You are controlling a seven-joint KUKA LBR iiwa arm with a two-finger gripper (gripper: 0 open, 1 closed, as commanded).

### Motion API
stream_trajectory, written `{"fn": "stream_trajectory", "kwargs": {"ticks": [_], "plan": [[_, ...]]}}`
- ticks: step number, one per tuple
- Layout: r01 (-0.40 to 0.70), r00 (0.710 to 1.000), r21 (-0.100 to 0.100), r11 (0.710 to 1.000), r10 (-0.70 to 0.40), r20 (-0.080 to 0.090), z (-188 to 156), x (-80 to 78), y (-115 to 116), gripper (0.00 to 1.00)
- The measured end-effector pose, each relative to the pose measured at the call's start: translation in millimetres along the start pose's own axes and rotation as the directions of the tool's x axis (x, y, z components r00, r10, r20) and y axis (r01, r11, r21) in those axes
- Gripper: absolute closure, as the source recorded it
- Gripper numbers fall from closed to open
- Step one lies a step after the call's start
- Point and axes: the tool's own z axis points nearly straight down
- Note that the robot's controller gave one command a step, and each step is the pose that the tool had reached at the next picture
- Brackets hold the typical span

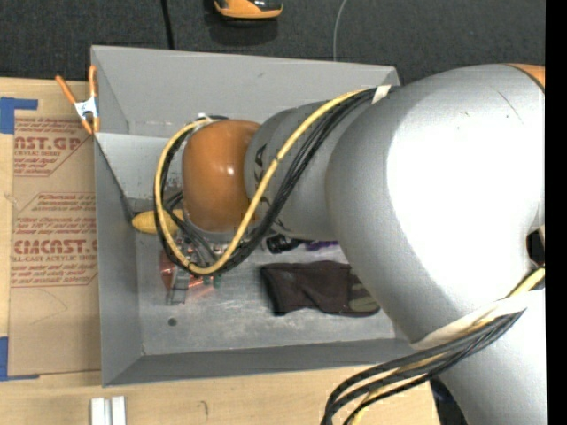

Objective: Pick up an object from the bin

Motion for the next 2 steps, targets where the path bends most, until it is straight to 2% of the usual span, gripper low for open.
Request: {"fn": "stream_trajectory", "kwargs": {"ticks": [2], "plan": [[0.000, 1.000, -0.001, 1.000, 0.000, 0.001, -4.7, -0.1, 0.6, 1.00]]}}
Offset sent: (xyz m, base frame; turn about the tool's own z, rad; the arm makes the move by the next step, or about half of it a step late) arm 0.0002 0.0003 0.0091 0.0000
